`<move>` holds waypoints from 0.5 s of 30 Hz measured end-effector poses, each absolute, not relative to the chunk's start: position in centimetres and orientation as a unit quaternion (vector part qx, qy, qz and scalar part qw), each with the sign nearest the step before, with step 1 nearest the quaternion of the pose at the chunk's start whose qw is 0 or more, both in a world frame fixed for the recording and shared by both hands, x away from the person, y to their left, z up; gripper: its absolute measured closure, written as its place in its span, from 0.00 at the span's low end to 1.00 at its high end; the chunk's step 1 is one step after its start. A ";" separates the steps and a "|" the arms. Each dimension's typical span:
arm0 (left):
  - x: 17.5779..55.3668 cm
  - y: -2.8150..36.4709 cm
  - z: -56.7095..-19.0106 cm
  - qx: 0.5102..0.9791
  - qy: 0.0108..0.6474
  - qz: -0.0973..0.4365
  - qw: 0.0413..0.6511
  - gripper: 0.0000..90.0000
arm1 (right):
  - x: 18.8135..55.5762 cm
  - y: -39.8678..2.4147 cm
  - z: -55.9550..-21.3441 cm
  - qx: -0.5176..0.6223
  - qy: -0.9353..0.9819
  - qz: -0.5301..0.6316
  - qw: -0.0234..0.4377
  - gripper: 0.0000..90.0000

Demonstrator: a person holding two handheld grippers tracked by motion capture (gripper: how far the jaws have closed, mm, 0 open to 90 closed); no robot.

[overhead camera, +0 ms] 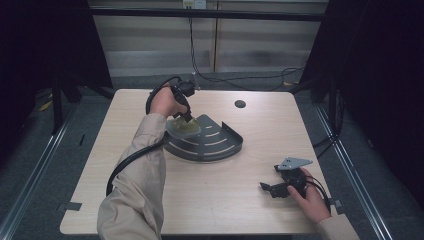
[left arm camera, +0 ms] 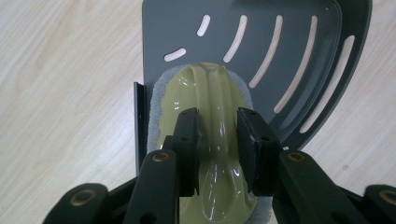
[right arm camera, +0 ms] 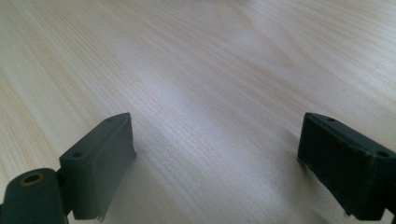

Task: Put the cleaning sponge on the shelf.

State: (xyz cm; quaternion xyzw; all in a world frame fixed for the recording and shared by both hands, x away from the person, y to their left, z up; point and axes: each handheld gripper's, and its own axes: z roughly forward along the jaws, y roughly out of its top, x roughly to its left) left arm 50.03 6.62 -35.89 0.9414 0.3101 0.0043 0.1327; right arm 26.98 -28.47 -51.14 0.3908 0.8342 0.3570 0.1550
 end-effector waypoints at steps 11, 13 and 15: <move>50.0 7.3 -37.3 0.941 0.311 0.013 0.136 0.77 | 27.0 -28.5 -51.1 0.390 0.834 0.358 0.155 0.11; 50.0 7.3 -37.4 0.941 0.311 0.012 0.136 0.77 | 27.0 -28.5 -51.1 0.390 0.834 0.357 0.155 0.11; 50.1 7.3 -37.4 0.940 0.312 0.012 0.137 0.77 | 27.0 -28.5 -51.1 0.390 0.834 0.357 0.155 0.11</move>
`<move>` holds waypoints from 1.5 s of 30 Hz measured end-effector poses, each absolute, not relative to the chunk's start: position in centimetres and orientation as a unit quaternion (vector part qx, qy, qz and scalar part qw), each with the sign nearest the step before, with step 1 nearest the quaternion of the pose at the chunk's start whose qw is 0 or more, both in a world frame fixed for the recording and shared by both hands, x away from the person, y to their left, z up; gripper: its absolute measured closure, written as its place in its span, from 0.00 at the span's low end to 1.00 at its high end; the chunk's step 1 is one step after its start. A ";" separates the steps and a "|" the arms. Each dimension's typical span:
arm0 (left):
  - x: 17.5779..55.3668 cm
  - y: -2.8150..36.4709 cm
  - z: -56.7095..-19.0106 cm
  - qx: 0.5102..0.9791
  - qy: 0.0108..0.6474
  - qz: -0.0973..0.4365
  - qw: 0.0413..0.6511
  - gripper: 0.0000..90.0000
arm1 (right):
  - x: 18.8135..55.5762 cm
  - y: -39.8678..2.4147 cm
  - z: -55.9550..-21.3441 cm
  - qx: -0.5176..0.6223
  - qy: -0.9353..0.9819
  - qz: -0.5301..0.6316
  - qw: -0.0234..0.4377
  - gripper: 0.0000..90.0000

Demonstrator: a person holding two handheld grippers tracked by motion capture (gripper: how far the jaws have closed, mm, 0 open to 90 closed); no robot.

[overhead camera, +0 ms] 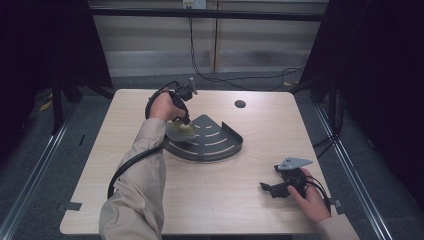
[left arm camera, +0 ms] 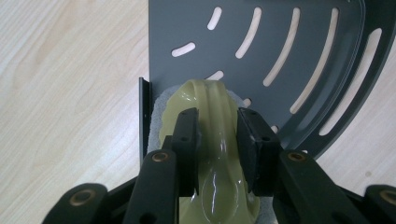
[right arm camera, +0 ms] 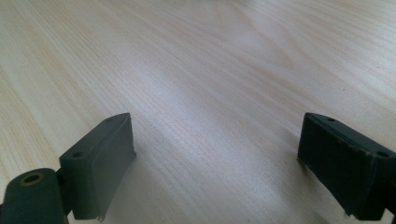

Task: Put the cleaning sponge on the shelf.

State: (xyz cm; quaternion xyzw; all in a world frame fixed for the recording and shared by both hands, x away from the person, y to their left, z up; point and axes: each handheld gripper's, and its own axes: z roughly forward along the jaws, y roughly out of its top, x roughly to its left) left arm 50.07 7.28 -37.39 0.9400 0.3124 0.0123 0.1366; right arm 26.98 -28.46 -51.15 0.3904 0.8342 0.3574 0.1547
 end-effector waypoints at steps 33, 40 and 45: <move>50.1 7.3 -41.2 0.925 0.357 -0.009 0.126 0.70 | 26.9 -28.4 -51.1 0.388 0.835 0.359 0.152 0.11; 50.1 7.0 -42.3 0.929 0.356 -0.011 0.104 0.69 | 26.9 -28.4 -51.1 0.388 0.835 0.359 0.152 0.11; 50.0 7.1 -42.4 0.927 0.363 -0.015 0.094 0.78 | 26.9 -28.4 -51.1 0.388 0.835 0.359 0.153 0.11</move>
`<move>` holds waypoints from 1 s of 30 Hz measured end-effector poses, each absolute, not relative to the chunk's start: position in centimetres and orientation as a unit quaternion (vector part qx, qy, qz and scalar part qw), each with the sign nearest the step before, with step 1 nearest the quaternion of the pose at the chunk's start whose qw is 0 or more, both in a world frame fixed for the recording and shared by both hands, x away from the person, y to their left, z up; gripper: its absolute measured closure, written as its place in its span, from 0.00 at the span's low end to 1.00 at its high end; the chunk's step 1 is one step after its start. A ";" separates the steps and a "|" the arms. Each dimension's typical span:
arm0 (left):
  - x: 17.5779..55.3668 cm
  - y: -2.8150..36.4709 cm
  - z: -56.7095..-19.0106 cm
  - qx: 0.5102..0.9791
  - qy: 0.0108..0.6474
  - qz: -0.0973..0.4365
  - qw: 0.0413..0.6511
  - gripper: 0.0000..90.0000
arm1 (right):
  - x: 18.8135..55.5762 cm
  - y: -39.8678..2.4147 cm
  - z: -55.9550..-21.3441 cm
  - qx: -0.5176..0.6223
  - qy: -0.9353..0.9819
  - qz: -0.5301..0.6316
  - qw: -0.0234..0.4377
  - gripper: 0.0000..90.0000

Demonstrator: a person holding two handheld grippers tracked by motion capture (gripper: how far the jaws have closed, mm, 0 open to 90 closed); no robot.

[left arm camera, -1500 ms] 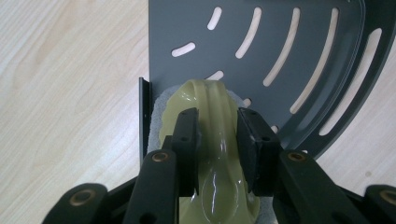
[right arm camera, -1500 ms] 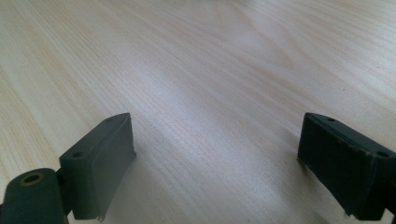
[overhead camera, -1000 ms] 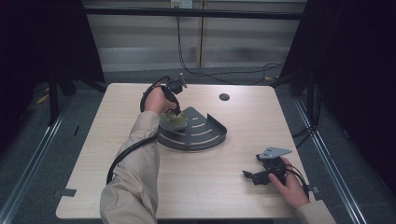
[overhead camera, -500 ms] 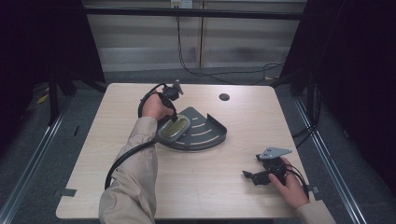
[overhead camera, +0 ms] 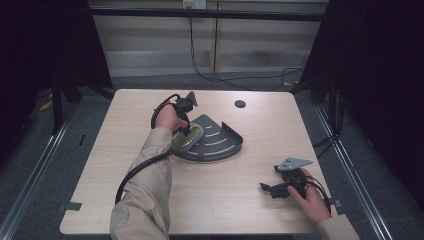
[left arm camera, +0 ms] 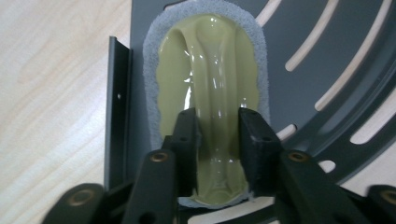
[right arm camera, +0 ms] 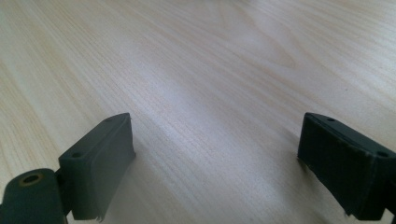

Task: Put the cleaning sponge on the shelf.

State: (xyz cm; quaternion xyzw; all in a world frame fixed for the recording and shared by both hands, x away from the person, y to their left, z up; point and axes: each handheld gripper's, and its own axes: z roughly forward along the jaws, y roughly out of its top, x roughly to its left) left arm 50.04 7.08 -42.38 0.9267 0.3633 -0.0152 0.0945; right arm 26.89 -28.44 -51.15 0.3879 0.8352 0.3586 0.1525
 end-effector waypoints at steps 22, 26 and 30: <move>50.0 8.5 -42.0 0.918 0.383 -0.010 0.098 0.72 | 26.9 -28.4 -51.1 0.388 0.835 0.359 0.152 0.11; 49.8 8.6 -41.6 0.915 0.391 -0.014 0.097 0.69 | 26.9 -28.4 -51.1 0.388 0.835 0.359 0.152 0.11; 49.5 8.8 -41.2 0.914 0.393 -0.018 0.095 0.66 | 26.9 -28.4 -51.1 0.388 0.835 0.359 0.153 0.11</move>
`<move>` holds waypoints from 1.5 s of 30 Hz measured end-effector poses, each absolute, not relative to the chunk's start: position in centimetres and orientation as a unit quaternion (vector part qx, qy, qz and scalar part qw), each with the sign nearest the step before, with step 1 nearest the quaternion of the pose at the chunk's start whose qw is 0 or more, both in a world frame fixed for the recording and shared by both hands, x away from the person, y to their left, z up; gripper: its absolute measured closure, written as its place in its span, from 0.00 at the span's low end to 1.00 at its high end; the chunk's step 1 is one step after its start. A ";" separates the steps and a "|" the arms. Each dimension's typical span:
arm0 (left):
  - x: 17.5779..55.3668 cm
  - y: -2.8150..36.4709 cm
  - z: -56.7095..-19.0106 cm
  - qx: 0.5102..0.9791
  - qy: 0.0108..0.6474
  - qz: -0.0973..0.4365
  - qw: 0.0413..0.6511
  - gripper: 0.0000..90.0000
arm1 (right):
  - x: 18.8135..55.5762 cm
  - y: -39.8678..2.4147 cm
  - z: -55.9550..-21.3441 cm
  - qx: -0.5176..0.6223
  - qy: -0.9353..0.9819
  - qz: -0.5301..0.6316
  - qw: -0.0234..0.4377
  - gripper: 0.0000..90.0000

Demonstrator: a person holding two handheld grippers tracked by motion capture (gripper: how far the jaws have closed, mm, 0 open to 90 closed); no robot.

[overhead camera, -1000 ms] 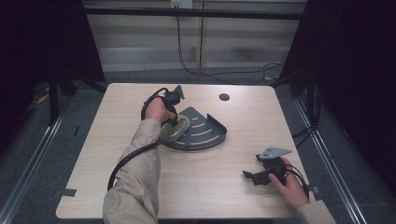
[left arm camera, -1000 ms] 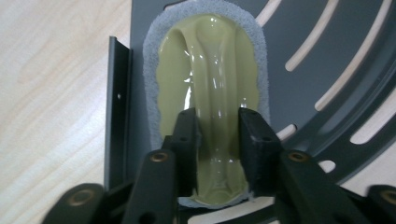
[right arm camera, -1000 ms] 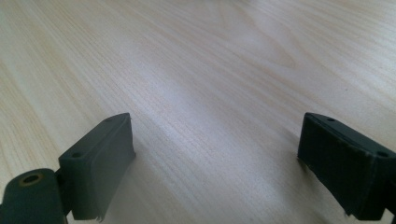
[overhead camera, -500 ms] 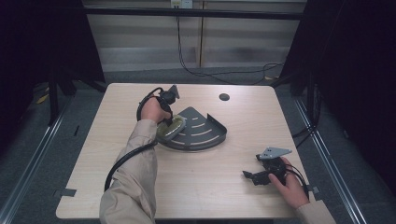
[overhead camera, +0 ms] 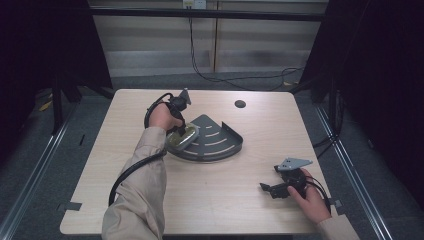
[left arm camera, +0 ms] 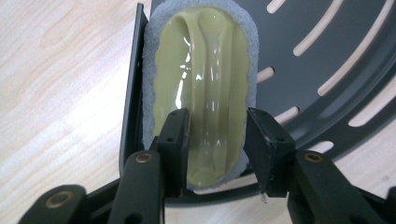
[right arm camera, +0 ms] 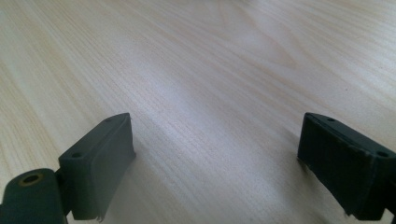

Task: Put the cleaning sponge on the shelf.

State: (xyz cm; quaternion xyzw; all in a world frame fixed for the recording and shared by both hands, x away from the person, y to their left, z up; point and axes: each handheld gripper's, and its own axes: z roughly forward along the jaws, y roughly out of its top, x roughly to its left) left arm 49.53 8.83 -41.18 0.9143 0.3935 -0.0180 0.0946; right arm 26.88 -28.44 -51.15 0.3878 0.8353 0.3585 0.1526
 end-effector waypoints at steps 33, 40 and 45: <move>46.7 13.1 -39.3 0.899 0.425 -0.017 0.105 0.38 | 26.9 -28.4 -51.2 0.387 0.835 0.360 0.152 0.11; 45.8 14.3 -39.3 0.897 0.428 -0.014 0.112 0.35 | 26.9 -28.4 -51.2 0.388 0.835 0.360 0.152 0.11; 44.9 15.1 -39.5 0.898 0.424 -0.011 0.120 0.33 | 26.9 -28.4 -51.2 0.388 0.835 0.360 0.152 0.11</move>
